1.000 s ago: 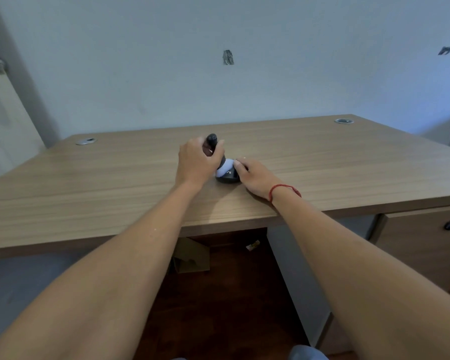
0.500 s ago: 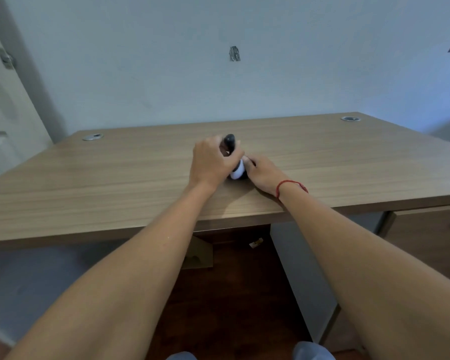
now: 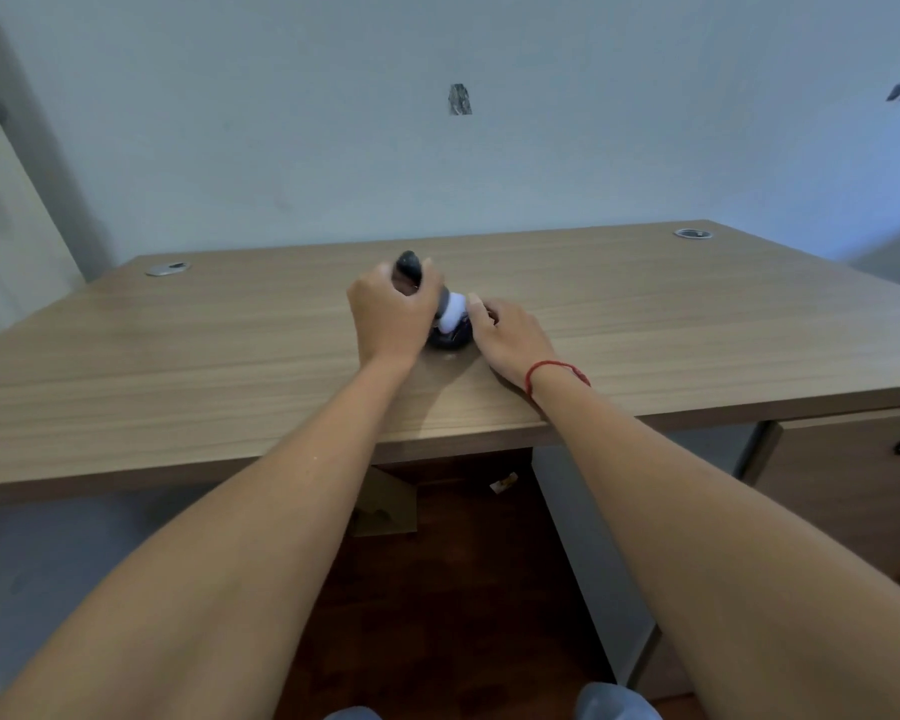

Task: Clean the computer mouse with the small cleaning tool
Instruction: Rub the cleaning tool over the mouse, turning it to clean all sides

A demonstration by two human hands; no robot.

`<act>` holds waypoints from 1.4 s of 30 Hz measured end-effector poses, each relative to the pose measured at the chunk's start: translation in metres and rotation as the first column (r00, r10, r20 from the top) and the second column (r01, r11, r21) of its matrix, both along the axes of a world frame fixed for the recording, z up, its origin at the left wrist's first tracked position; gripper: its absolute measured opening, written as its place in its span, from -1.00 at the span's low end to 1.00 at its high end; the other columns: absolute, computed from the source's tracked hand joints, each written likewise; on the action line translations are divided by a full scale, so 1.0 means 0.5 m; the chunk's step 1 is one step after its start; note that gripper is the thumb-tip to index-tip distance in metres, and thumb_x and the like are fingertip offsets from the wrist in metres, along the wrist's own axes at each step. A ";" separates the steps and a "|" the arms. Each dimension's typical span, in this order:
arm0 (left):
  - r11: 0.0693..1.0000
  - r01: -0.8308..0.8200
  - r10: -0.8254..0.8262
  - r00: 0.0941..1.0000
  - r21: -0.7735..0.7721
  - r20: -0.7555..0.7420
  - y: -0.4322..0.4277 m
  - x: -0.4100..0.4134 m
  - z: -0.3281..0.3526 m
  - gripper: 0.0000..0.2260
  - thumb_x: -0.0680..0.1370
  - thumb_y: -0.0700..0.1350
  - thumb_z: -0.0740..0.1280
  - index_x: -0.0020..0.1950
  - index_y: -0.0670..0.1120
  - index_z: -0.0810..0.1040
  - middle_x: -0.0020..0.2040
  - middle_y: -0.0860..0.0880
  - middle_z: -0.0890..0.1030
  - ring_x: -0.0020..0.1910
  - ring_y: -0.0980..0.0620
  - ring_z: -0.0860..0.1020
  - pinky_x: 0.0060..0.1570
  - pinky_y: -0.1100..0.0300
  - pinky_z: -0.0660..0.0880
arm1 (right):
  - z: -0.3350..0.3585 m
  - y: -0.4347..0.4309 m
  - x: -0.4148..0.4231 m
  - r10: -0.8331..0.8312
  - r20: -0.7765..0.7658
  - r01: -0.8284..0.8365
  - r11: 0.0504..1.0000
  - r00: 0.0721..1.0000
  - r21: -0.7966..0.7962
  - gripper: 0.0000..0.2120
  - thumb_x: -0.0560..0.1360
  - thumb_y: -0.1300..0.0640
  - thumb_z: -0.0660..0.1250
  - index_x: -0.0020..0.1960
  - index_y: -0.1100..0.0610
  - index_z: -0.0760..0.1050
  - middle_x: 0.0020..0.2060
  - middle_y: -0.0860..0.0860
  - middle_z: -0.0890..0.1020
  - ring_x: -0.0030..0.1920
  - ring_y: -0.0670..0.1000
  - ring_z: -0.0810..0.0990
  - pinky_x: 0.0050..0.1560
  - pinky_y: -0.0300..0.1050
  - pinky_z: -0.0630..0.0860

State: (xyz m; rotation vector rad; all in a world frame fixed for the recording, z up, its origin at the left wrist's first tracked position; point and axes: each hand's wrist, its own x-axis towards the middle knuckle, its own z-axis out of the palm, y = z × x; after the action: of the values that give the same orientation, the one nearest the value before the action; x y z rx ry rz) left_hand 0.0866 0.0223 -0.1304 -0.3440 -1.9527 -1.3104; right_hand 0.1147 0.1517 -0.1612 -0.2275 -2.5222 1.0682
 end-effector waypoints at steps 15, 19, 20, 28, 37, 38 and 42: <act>0.996 0.076 -0.075 0.996 -0.034 0.047 -0.024 -0.019 0.000 -0.61 0.45 0.02 0.36 -0.39 -0.28 0.51 -0.45 -0.17 0.62 -0.43 -0.16 0.61 -0.35 -0.04 0.56 | -0.005 0.004 -0.007 0.017 0.067 -0.020 0.998 0.998 0.059 -0.72 0.60 -0.11 -0.03 -0.09 -0.05 0.40 -0.07 0.01 0.59 0.01 0.12 0.56 0.09 0.06 0.46; 0.984 0.087 -0.086 0.996 -0.154 0.015 -0.016 -0.010 0.002 -0.61 0.48 0.01 0.37 -0.38 -0.27 0.47 -0.44 -0.19 0.59 -0.40 -0.18 0.56 -0.35 0.04 0.47 | 0.001 0.005 -0.006 0.049 0.105 -0.058 0.995 0.993 0.078 -0.67 0.64 -0.05 -0.06 0.02 0.01 0.45 0.00 0.03 0.60 0.03 0.09 0.55 0.13 0.05 0.44; 0.975 0.060 -0.052 0.998 -0.215 0.042 -0.021 -0.013 -0.007 -0.62 0.50 0.01 0.36 -0.37 -0.25 0.45 -0.42 -0.18 0.57 -0.38 -0.18 0.53 -0.35 0.06 0.42 | 0.000 0.003 -0.005 0.051 0.104 -0.060 0.994 0.993 0.087 -0.69 0.64 -0.05 -0.07 -0.01 -0.01 0.43 -0.01 0.04 0.60 0.02 0.09 0.55 0.11 0.04 0.43; 0.988 0.100 -0.089 0.992 -0.119 0.093 -0.012 -0.028 0.009 -0.60 0.50 0.06 0.36 -0.33 -0.26 0.51 -0.37 -0.16 0.63 -0.33 -0.16 0.58 -0.21 0.06 0.49 | -0.002 -0.004 -0.004 0.014 0.110 -0.027 0.993 0.994 0.118 -0.60 0.63 -0.08 -0.10 0.10 0.02 0.48 0.10 0.10 0.62 0.11 0.17 0.57 0.21 0.12 0.44; 0.961 0.130 -0.090 0.982 -0.244 0.168 -0.028 -0.042 0.009 -0.60 0.50 0.08 0.36 -0.35 -0.21 0.43 -0.36 -0.24 0.58 -0.35 -0.13 0.47 -0.28 0.04 0.41 | 0.002 -0.011 0.003 -0.008 0.098 -0.003 0.994 0.995 0.113 -0.62 0.61 -0.09 -0.11 -0.03 0.00 0.44 0.01 0.11 0.64 0.04 0.17 0.58 0.18 0.15 0.47; 0.968 0.130 -0.097 0.983 -0.215 0.159 -0.031 -0.042 0.004 -0.59 0.50 0.09 0.36 -0.36 -0.22 0.44 -0.36 -0.25 0.58 -0.37 -0.12 0.47 -0.30 0.04 0.41 | 0.003 -0.011 0.004 -0.010 0.099 -0.001 0.994 0.995 0.112 -0.63 0.62 -0.08 -0.11 -0.02 0.01 0.44 0.01 0.10 0.63 0.04 0.16 0.58 0.18 0.14 0.47; 0.952 0.042 0.018 0.981 -0.302 0.194 -0.044 -0.032 -0.025 -0.61 0.50 0.10 0.34 -0.39 -0.10 0.35 -0.36 -0.10 0.50 -0.32 -0.12 0.45 -0.30 0.15 0.29 | 0.000 -0.011 0.004 -0.012 0.096 0.003 0.995 0.995 0.098 -0.56 0.64 -0.10 -0.11 0.13 0.03 0.50 0.06 0.09 0.63 0.07 0.14 0.58 0.20 0.13 0.47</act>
State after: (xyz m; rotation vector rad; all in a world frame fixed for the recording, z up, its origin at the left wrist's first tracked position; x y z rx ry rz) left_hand 0.0706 0.0001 -0.1432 -0.3890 -2.3297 -1.0814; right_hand 0.1166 0.1464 -0.1611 -0.2670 -2.6498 0.9491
